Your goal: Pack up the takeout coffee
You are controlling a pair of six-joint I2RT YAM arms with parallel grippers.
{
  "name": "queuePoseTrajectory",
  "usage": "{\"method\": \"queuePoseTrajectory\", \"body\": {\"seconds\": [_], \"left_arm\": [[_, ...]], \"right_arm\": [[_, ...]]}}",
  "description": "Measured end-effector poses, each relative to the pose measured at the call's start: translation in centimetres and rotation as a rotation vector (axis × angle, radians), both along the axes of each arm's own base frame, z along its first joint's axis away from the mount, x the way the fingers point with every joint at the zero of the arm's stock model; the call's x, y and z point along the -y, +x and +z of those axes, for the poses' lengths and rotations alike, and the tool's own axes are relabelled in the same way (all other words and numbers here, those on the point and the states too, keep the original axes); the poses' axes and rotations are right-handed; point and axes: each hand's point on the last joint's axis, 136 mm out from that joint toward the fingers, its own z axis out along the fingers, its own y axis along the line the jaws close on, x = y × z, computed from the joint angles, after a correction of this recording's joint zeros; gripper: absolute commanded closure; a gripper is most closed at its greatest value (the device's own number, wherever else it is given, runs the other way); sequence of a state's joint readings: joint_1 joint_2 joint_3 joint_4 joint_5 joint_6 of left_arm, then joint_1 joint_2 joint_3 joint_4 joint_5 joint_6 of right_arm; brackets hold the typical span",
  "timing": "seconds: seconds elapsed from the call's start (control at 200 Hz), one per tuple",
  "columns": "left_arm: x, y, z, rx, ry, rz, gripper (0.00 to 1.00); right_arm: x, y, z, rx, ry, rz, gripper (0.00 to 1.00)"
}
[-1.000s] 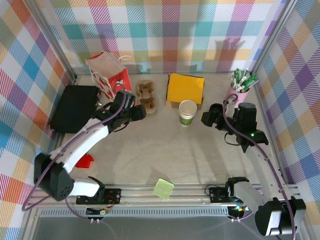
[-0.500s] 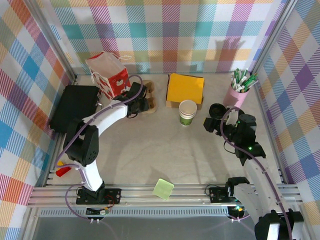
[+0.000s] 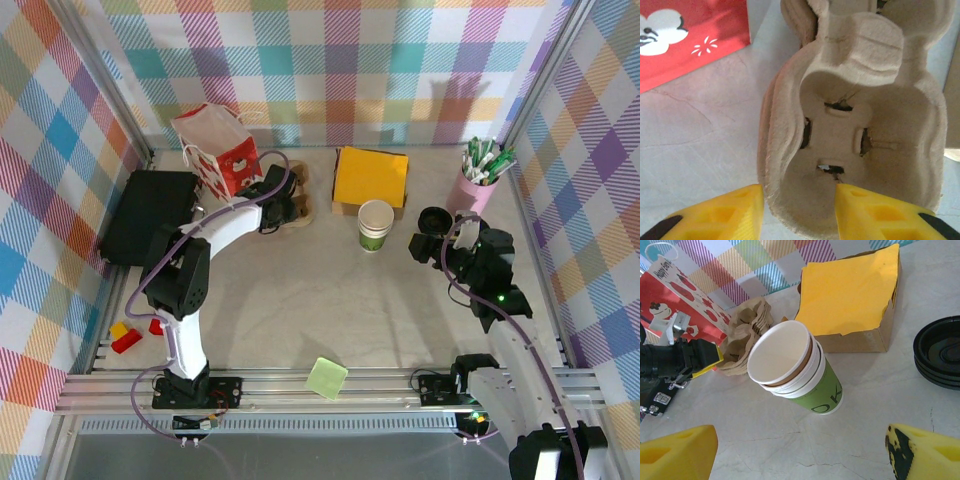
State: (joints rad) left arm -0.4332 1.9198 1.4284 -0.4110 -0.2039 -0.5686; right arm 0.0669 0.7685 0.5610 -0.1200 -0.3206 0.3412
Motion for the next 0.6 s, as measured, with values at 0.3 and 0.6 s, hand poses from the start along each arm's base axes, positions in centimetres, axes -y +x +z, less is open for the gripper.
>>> {"method": "queuePoseTrajectory", "body": {"seconds": [0.3,0.6], "left_arm": [[-0.5,0.7,-0.2,0.001,-0.002,0.015,0.63],[-1.6,1.1,-1.1,-0.016,-0.011,0.047,0.69]], "right_arm": [[0.1,0.1,-0.2,-0.001,-0.011,-0.003,0.13],[0.2,0.2,-0.3,-0.003,-0.016,-0.005,0.13]]}}
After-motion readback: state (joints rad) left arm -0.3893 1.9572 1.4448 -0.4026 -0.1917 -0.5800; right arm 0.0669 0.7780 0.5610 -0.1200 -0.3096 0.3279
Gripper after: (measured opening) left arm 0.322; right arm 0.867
